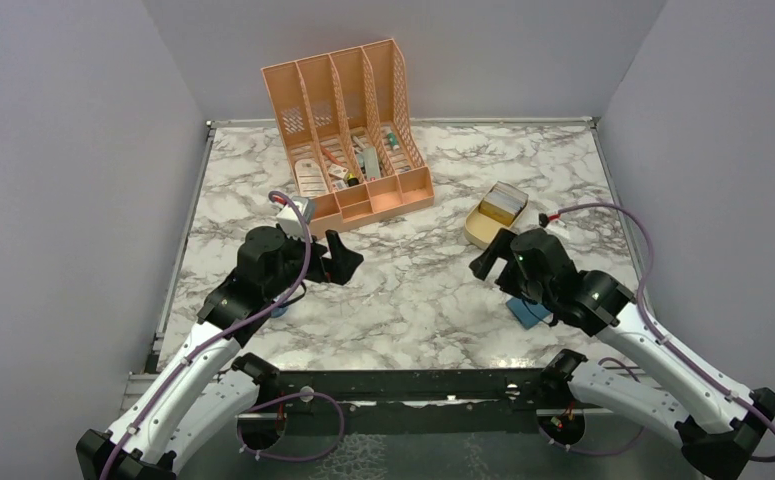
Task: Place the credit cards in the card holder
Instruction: Move the card holder to the center of the board.
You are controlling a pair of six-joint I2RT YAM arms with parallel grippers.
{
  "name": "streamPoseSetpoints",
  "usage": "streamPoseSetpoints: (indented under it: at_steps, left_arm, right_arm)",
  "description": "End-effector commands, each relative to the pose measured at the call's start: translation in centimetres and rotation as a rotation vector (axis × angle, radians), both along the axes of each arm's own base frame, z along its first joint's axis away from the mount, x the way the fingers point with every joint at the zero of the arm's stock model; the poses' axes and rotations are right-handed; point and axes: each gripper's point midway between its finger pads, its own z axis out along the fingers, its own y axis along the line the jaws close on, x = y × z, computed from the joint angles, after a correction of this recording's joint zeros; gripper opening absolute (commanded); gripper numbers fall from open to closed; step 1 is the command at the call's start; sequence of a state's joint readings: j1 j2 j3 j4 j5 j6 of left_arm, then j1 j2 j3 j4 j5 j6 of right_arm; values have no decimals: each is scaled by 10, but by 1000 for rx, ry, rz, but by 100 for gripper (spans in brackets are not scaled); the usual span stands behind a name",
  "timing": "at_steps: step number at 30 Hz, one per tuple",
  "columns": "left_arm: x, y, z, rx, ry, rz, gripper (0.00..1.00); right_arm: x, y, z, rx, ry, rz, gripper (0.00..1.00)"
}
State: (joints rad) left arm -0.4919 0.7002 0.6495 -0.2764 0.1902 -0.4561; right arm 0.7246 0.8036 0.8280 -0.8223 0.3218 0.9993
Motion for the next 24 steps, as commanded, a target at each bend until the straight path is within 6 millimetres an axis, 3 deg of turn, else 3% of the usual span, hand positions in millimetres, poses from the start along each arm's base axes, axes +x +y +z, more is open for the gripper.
streamPoseSetpoints:
  at_steps: [1, 6, 8, 24]
  left_arm:
    - [4, 9, 4, 11, -8, 52, 99]
    - [8, 20, 4, 28, -17, 120, 99]
    - [8, 22, 6, 26, -25, 132, 99]
    - [5, 25, 3, 43, -38, 125, 99]
  right_arm:
    - [-3, -38, -12, -61, 57, -237, 88]
    - [-7, -62, -35, -140, 105, -384, 52]
    - [-11, -73, -43, -171, 126, -448, 46]
    - [6, -91, -76, -361, 138, -524, 47]
